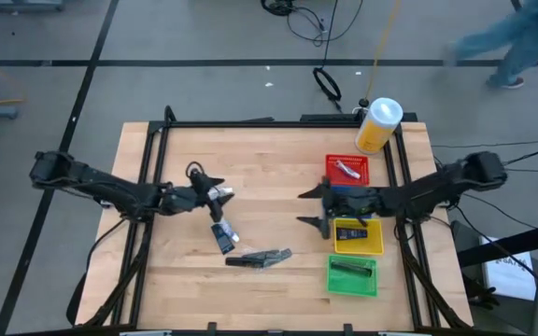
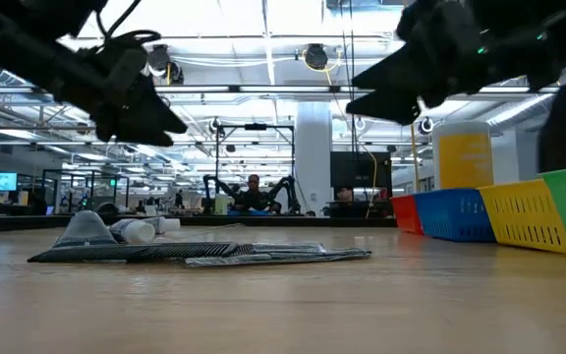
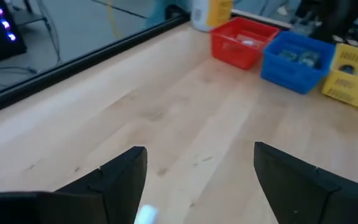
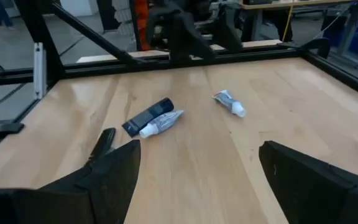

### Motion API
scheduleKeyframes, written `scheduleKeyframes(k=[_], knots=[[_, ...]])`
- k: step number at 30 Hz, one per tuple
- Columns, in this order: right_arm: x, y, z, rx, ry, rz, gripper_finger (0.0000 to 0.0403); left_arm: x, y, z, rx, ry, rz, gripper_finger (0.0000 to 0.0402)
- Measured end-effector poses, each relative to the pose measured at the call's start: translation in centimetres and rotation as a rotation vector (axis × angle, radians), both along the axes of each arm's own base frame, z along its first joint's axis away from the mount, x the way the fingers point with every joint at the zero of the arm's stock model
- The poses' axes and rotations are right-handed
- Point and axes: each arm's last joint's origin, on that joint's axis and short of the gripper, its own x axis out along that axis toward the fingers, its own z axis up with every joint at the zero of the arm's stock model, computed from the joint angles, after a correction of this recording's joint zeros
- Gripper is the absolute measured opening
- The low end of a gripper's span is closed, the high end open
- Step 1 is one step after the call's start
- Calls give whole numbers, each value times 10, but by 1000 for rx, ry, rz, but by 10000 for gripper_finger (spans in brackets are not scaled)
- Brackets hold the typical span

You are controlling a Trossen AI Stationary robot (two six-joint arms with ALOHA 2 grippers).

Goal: Pick & Place Travel size toiletries
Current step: Put the white toothpaste into the red bin

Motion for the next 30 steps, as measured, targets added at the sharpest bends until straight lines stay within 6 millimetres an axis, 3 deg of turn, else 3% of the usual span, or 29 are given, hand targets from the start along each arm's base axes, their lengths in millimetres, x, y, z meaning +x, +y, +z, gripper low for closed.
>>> scheduleKeyframes(k=[10,14,17,22,30], knots=[[65,9,-30,10,84,49,317,-18,17,-16,-72,116,43,274],[80,11,-42,12,119,66,317,-25,26,-25,-166,187,130,279],[85,11,-49,8,139,65,317,-31,32,-31,-215,248,188,282],[85,11,-52,6,150,64,317,-31,36,-37,-262,323,99,275],[84,11,-50,5,149,66,317,-26,37,-55,-248,449,101,220]])
